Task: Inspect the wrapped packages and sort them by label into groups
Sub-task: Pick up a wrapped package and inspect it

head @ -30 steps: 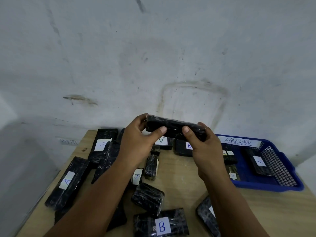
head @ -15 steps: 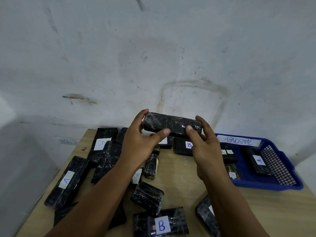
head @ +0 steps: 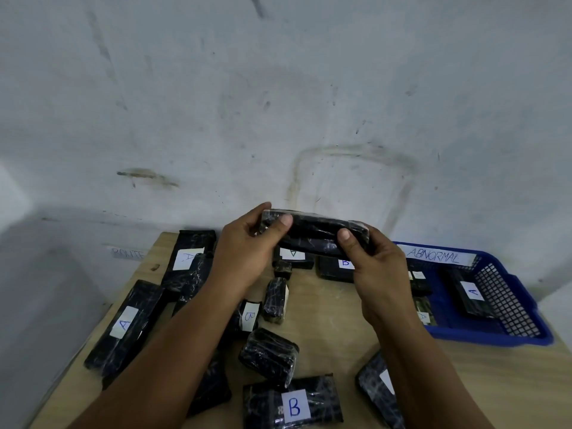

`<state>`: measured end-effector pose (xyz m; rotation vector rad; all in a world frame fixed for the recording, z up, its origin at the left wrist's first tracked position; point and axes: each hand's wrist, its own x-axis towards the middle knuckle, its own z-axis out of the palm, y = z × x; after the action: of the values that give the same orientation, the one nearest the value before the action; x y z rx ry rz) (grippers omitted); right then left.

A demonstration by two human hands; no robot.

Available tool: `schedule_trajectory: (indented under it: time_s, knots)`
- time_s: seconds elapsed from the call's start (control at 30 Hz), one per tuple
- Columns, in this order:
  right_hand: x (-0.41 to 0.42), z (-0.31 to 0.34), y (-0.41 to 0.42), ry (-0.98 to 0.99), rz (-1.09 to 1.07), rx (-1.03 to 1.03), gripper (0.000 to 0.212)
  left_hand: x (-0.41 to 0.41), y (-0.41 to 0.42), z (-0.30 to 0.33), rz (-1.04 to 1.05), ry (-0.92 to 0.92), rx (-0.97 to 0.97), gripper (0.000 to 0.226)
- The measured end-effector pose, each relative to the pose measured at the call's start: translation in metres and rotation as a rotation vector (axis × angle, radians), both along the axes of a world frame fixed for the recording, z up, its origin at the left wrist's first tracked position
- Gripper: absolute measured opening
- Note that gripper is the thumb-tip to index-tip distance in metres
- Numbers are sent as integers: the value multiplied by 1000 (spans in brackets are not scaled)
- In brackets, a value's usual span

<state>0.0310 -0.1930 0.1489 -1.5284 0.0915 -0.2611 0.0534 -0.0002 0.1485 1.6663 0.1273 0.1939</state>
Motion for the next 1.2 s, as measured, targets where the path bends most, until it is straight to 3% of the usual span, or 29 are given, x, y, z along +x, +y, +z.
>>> schedule_trajectory:
  time_s: [0.07, 0.23, 0.43, 0.53, 0.7, 0.73, 0.83, 0.87, 0.97, 1.07, 1.2]
  knots:
    - [1, 1, 1, 19, 20, 14, 16, 2, 0, 0, 18, -4, -19, 54]
    - [2, 2, 5, 121, 28, 14, 56, 2, 1, -5, -4, -40, -76, 36]
    - [4, 0, 4, 94, -20, 88, 54, 1, -4, -3, -55, 7, -101, 48]
    - [3, 0, 6, 81, -12, 67, 65, 2, -3, -6, -1, 32, -86, 35]
    - [1, 6, 8, 178, -35, 121, 89, 1, -6, -7, 25, 13, -259, 23]
    - [1, 6, 9, 198, -26, 119, 81, 0, -7, -8, 26, 4, -272, 24]
    - [1, 1, 7, 162, -21, 144, 27, -5, -9, -7, -4, -15, -261, 28]
    - [1, 1, 5, 142, -22, 147, 19, -5, -9, -7, -17, -15, -262, 27]
    - [1, 3, 2, 89, 23, 155, 17, -4, -4, -1, -37, 66, -206, 13]
    - [1, 2, 2, 88, 42, 153, 22, 0, -1, -4, -59, 167, -101, 26]
    - [0, 0, 9, 157, 20, 198, 38, -2, -3, -8, -15, 104, -142, 18]
